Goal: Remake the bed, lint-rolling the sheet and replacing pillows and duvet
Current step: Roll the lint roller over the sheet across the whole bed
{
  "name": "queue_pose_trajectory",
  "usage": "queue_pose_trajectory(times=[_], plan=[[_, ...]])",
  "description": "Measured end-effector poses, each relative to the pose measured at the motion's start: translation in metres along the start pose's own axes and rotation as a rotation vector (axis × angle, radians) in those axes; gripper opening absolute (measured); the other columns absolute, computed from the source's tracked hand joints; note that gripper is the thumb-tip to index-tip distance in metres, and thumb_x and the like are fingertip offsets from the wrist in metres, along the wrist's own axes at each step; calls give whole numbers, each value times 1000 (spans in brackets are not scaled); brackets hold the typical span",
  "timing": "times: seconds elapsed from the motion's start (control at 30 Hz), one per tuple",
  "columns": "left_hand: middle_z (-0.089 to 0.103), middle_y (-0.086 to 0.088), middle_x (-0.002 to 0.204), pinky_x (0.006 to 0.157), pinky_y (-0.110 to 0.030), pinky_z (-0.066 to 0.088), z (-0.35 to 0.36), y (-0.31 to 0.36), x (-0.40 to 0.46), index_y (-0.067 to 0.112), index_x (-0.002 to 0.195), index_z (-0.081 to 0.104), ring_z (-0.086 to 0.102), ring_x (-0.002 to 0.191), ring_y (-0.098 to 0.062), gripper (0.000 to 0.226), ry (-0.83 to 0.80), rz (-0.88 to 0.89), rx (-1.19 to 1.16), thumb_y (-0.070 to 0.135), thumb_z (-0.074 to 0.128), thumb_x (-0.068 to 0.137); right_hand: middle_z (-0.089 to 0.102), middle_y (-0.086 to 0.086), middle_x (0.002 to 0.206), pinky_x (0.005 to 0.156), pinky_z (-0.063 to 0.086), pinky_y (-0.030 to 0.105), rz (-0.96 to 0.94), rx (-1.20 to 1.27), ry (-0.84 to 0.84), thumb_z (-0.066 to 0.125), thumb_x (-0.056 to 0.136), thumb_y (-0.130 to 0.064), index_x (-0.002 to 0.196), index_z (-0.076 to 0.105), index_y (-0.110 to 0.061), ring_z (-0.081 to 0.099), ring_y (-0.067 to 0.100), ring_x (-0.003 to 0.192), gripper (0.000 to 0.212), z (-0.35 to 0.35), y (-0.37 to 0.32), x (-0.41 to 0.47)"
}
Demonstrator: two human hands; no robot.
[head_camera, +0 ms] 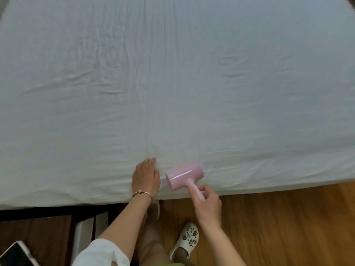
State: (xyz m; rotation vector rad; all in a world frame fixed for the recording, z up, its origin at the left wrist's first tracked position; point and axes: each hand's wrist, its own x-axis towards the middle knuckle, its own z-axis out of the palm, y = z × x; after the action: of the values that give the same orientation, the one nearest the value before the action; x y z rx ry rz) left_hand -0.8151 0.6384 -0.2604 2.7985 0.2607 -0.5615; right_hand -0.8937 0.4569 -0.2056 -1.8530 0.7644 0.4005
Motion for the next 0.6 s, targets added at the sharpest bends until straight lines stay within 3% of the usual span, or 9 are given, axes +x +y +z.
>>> queue_pose_trajectory(times=[0.1,0.27,0.4,0.5,0.6], plan=[[38,-5,148,103,-37,35,-28,15,20,20,146,37,39,130,-26,46,10,40,-40,25,34,100,64,2,73,53,41,24,-38,94,0,66,87,-46,88,62,-25,59,14,64,22,-7,-35,5],[32,-5,153,109,-38,29,-75,48,84,22,147,37,28,139,-25,46,69,72,-96,27,32,102,66,6,76,56,44,27,-49,197,99,65,87,-51,87,60,-22,61,14,65,30,-10,-114,50],[27,-4,156,113,-38,25,-108,69,161,22,149,32,21,144,-23,47,65,104,-91,28,29,102,69,2,78,60,50,34,-3,229,141,71,80,-54,85,62,-22,61,16,65,33,-6,-181,118],[23,-3,158,114,-37,23,-130,84,232,23,150,28,15,146,-22,48,63,119,-84,29,28,103,69,6,85,61,50,33,-13,215,145,72,80,-42,87,62,-22,62,17,67,24,0,-238,184],[20,-1,159,115,-37,20,-151,98,312,25,152,23,12,147,-21,50,80,124,-74,32,27,103,68,5,84,60,48,32,-69,188,155,68,82,-48,88,60,-21,63,18,69,28,8,-304,255]])
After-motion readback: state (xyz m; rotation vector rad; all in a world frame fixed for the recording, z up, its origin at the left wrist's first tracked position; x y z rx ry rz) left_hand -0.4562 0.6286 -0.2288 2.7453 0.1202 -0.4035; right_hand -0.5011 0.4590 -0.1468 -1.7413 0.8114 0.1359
